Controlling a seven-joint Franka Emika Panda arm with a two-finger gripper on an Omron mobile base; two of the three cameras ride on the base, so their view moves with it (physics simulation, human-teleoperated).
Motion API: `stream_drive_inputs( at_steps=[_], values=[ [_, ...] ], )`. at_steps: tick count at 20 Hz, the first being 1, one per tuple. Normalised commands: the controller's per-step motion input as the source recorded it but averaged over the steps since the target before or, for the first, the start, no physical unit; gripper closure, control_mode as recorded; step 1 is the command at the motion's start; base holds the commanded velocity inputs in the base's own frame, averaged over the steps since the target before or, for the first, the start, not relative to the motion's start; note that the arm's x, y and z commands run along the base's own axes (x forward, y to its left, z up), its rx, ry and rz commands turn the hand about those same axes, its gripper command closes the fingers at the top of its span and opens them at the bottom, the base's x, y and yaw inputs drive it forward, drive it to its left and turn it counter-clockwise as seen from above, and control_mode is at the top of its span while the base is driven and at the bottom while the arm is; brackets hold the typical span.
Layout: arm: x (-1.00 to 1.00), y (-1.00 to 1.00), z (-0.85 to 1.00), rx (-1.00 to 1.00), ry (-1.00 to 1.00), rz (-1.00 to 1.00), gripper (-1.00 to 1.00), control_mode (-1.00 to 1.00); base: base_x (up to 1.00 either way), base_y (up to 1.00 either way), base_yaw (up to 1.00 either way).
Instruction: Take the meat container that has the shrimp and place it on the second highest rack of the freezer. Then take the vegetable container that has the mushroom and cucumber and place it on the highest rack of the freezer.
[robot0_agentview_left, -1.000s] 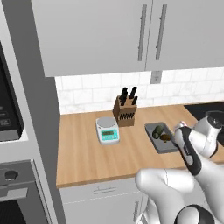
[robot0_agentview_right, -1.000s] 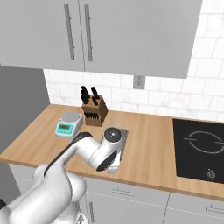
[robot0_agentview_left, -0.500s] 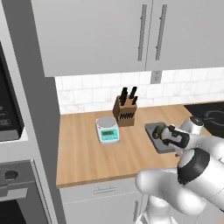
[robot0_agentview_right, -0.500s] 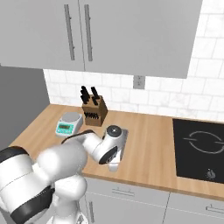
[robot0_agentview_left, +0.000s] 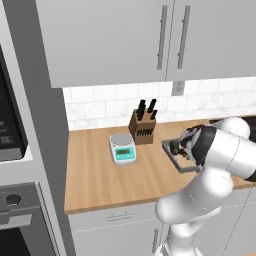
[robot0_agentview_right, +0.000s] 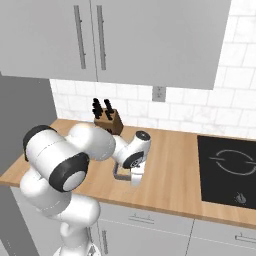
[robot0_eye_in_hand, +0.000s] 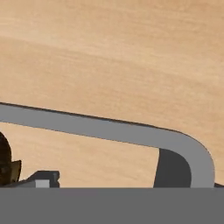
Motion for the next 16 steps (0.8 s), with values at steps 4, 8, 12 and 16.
stream_drive_inputs(
  at_steps=[4,8,12,16],
  values=[
    [-0.01,0.12,-0.62,0.00,0.01,0.01,1.00,-1.00,0.00,0.00,0.00],
    [-0.03,0.23,-0.61,0.00,-0.01,0.00,1.00,-1.00,0.00,0.00,0.00],
    [0.00,0.33,-0.34,0.00,0.00,0.00,1.00,-1.00,0.00,0.00,0.00],
    [-0.41,0.08,0.00,0.00,-0.09,0.00,1.00,-1.00,0.00,0.00,0.00]
  ],
)
